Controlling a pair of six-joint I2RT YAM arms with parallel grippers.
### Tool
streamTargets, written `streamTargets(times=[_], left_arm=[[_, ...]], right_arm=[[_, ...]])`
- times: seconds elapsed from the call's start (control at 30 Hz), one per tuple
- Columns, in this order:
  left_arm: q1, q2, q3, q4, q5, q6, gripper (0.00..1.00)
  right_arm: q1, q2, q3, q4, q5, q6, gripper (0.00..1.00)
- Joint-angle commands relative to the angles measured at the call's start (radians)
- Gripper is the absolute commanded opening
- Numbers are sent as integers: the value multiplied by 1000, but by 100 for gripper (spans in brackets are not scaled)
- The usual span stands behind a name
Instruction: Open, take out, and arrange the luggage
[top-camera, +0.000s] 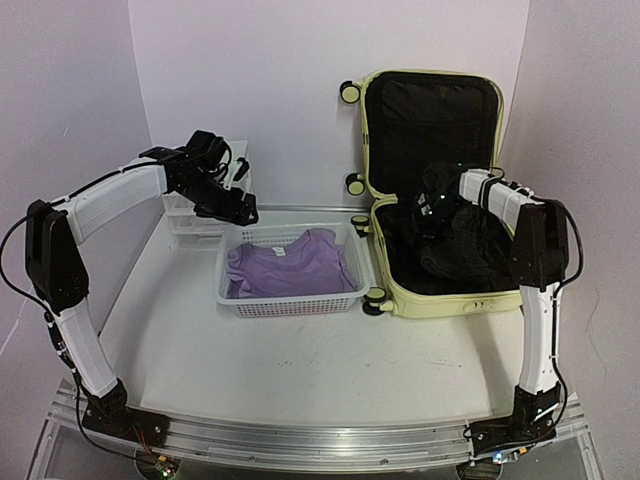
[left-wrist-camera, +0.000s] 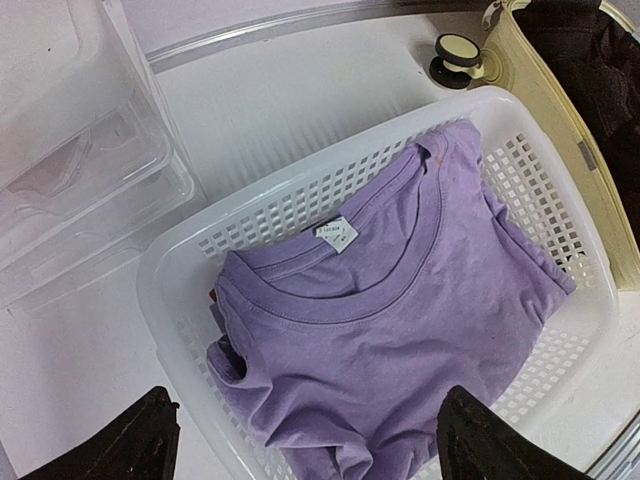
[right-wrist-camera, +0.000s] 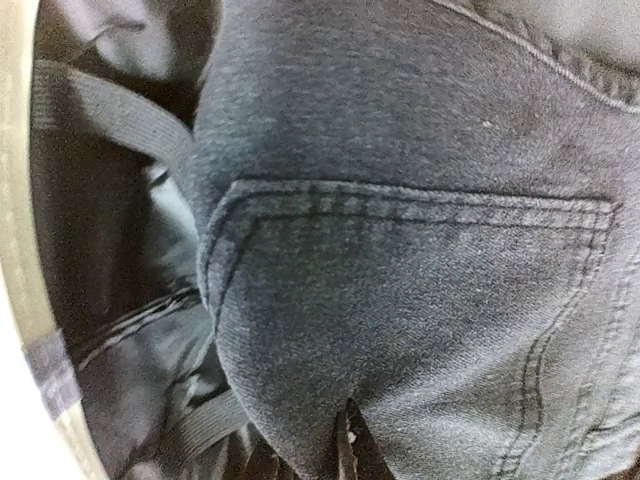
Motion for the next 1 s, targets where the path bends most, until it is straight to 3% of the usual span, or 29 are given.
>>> streamTargets(times=[0.0,0.33,0.53,0.63,0.73,0.8,0.97], left_arm=[[0,-23,30,-13,-2,-21,90],[0,-46,51,-30,-3,-66,90],[0,-49,-8,-33,-24,-154,89],[30,-123,-125,-19,-77,-309,90],[108,-219,-324,103,56,-432,90],[136,-269,-427,140,119,-434,89],[165,-369,-599,188,114,-367,89]], right_arm=[[-67,-111,-66,46,-276,-7,0],[-187,-236,-132,110,-507,56,0],[-187,-314,-210,266,-670,151,0],[-172,-379,-279,391,-663,203,0],[-133,-426,-319,481,-642,237,0],[-98,-440,-333,527,-629,266,0],[14,-466,-346,607,-552,335,0]])
